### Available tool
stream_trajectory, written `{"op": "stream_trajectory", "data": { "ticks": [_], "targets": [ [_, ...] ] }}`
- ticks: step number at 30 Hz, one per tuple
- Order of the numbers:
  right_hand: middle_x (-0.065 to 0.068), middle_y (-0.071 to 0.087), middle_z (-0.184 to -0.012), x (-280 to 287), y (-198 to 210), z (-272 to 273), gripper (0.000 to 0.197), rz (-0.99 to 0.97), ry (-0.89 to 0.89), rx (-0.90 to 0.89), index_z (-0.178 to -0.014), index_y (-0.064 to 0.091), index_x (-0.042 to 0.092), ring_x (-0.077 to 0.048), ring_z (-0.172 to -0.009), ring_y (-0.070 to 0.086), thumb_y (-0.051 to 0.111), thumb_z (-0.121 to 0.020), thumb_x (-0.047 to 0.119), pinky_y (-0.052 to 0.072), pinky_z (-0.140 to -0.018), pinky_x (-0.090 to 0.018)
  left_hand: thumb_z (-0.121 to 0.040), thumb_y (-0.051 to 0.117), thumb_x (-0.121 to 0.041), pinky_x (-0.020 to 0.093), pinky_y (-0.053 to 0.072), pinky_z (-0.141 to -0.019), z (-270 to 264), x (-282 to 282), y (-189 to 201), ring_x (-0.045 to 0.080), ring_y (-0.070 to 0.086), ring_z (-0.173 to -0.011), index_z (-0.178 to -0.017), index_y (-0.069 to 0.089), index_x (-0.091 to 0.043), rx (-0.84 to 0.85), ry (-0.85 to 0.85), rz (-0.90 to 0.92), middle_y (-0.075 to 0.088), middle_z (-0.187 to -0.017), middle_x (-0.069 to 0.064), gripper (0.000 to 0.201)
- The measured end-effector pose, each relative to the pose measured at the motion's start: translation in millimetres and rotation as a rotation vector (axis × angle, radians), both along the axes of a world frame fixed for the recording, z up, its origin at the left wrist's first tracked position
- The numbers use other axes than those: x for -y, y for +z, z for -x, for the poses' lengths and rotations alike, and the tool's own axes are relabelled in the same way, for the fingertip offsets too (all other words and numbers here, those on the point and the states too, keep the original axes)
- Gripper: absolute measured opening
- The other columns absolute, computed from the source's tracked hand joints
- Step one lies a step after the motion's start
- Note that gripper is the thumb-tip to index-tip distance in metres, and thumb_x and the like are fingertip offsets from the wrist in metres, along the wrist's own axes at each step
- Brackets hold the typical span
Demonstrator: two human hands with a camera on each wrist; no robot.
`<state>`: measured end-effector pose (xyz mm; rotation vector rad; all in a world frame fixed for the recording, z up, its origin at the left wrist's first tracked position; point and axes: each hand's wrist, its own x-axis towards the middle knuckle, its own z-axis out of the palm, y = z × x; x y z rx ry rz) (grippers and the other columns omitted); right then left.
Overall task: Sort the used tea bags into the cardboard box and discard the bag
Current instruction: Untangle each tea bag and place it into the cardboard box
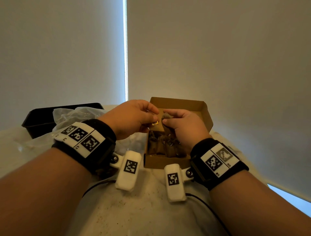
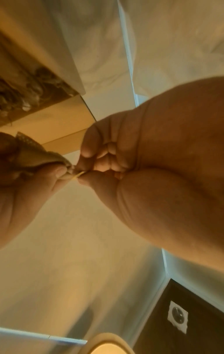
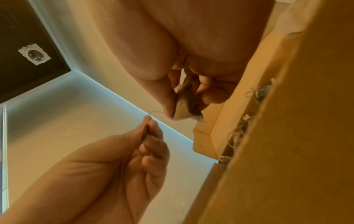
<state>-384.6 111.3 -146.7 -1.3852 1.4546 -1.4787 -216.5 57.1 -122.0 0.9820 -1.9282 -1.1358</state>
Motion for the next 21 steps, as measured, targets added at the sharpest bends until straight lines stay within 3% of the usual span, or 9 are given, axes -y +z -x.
{"op": "stream_trajectory", "data": {
  "ticks": [3,5,10,14,16,19,21],
  "targets": [
    [0.005,0.074,-0.092,-1.6,-0.7,-1.1,0.027,0.001,0.02,-0.031,-0.112,0.07,0.024,-0.008,-0.079,0.071,0.074,-0.087,0.014,0.055,-0.062,-0.018,-0.091,0.07,-0.017,0.027,0.054,-0.066,2.5,2.3,-2.0,0.016,0.066,-0.079,-0.104,0.066,-0.019,-0.054,0.105,0.056,0.071,-0.091,0.006,0.014],
    [0.003,0.075,-0.09,-0.3,-0.8,-1.6,0.023,0.0,0.015,-0.011,-0.107,0.071,0.022,-0.01,-0.078,0.073,0.075,-0.086,0.013,0.058,-0.062,-0.02,-0.091,0.071,-0.018,0.028,0.055,-0.067,4.1,2.5,-3.5,0.016,0.066,-0.08,-0.103,0.065,-0.019,-0.07,0.144,0.079,0.071,-0.092,0.008,0.014],
    [-0.011,0.077,-0.091,3.7,-2.1,-7.1,0.014,-0.031,0.041,0.219,-0.1,0.073,0.013,-0.029,-0.088,0.075,0.069,-0.089,0.007,0.061,-0.083,-0.047,-0.089,0.073,-0.015,0.027,0.058,-0.067,5.8,2.4,-3.5,0.021,0.071,-0.083,-0.103,0.062,-0.017,-0.154,0.143,0.053,0.072,-0.098,0.014,0.018],
    [-0.016,0.076,-0.099,2.3,1.1,-7.0,0.024,-0.018,0.131,0.303,-0.112,0.069,0.005,-0.027,-0.087,0.074,0.07,-0.089,0.01,0.061,-0.078,-0.038,-0.086,0.076,-0.015,0.026,0.059,-0.067,7.1,2.4,-4.7,0.021,0.073,-0.083,-0.103,0.06,-0.015,-0.164,0.148,0.072,0.071,-0.096,0.013,0.023],
    [-0.018,0.075,-0.099,1.7,1.7,-6.8,0.027,-0.012,0.155,0.351,-0.115,0.068,0.002,-0.025,-0.081,0.073,0.069,-0.089,0.007,0.059,-0.073,-0.034,-0.085,0.077,-0.014,0.031,0.062,-0.071,8.3,2.4,-5.8,0.024,0.073,-0.083,-0.1,0.06,-0.013,-0.182,0.153,0.076,0.071,-0.096,0.016,0.024],
    [-0.018,0.074,-0.099,2.5,-0.5,-6.1,0.024,-0.023,0.15,0.332,-0.114,0.069,0.003,-0.023,-0.077,0.072,0.067,-0.089,0.002,0.059,-0.076,-0.037,-0.085,0.076,-0.011,0.041,0.063,-0.077,11.1,1.1,-7.1,0.031,0.073,-0.087,-0.1,0.06,-0.011,-0.187,0.16,0.079,0.07,-0.097,0.019,0.022],
    [-0.016,0.075,-0.097,3.9,-2.0,-4.9,0.02,-0.045,0.105,0.287,-0.108,0.07,0.006,-0.023,-0.077,0.071,0.069,-0.089,0.003,0.06,-0.078,-0.04,-0.088,0.074,-0.013,0.039,0.063,-0.075,13.2,0.7,-7.7,0.029,0.072,-0.086,-0.099,0.06,-0.012,-0.162,0.189,0.077,0.069,-0.097,0.016,0.018]
  ]
}}
